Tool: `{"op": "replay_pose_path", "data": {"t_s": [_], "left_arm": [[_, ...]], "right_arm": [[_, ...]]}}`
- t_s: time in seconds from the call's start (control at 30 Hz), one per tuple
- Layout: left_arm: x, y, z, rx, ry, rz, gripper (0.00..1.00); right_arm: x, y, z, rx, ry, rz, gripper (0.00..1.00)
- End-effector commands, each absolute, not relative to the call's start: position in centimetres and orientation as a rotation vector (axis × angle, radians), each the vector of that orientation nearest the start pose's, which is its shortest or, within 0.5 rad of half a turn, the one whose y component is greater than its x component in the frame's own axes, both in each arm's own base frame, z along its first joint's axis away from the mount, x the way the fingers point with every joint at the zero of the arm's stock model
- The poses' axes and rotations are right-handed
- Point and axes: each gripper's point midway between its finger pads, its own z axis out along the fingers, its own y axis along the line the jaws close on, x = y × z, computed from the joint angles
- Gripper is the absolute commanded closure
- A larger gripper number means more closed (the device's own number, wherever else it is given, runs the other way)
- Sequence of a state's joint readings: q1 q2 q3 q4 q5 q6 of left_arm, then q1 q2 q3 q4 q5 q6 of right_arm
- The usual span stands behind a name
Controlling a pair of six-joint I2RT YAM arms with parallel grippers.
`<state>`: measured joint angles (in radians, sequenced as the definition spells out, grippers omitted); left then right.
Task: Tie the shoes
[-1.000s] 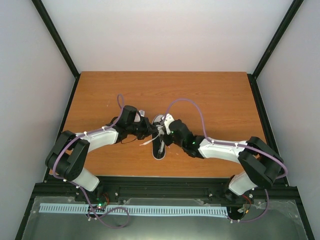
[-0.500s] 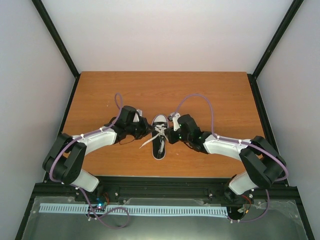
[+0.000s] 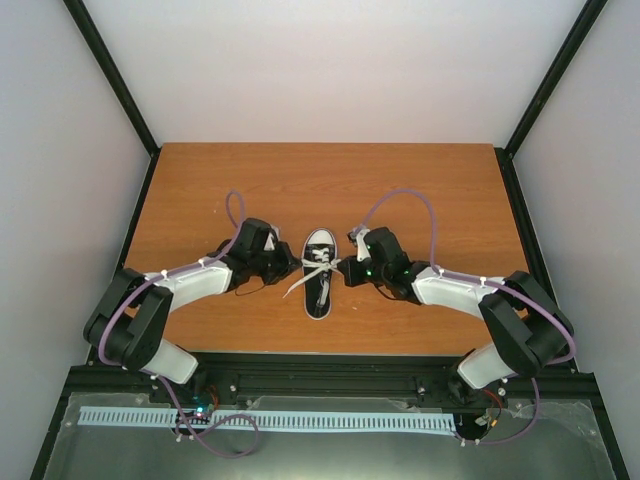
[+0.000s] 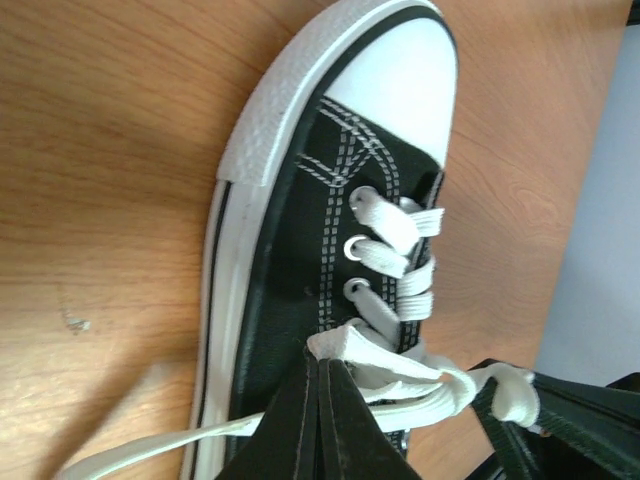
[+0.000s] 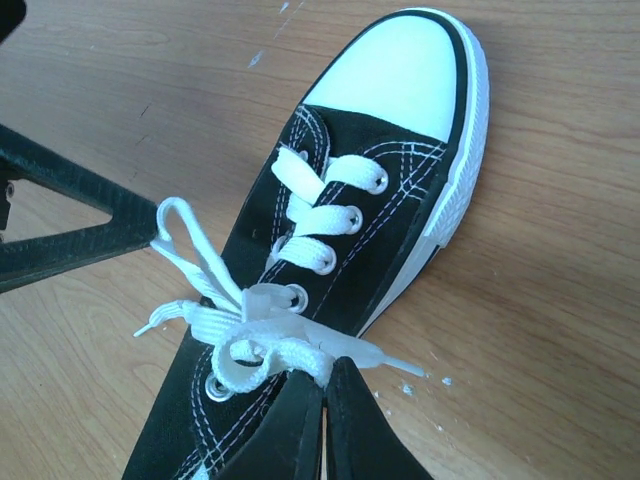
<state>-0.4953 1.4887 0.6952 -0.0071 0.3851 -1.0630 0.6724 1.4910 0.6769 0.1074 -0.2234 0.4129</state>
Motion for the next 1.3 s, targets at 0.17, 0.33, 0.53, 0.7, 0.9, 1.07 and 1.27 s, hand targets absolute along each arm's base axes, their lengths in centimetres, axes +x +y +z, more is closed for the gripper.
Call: {"op": "replay_pose_path", "data": {"t_s": [0.17,0.33,0.53,0.7,0.9,1.07,1.27], "left_arm": [[30.1,-20.7,7.2,-0.558,2.566,-1.009,0.99],[30.0,-20.4,6.7,-0.552,2.575,-0.987,0.99],[29.8,-19.3,5.8,-0.583,2.584,-0.959,0.99],[29.8,-19.1,5.6,-0.583,2.581,-0.952,0.99],[29.8,-18.8,5.2,-0.583,2.585,-0.929,0.99],[29.7,-18.4,4.8,-0.596,2.587,-0.915,0.99],[29.7,-18.4,5.0,-0.593,2.581,-0.922,0.99]], "right_arm": [[28.6,26.5,7.6,-0.367,2.402,0.841,0.97],[28.7,26.2,7.3,-0.358,2.412,0.861,0.97],[28.8,25.6,7.0,-0.341,2.426,0.862,0.97],[28.6,25.5,6.7,-0.343,2.438,0.866,0.97],[28.3,25.1,5.9,-0.336,2.459,0.859,0.97],[28.0,24.6,5.2,-0.316,2.479,0.849,0.97],[27.8,24.5,5.3,-0.318,2.476,0.859,0.97]]}}
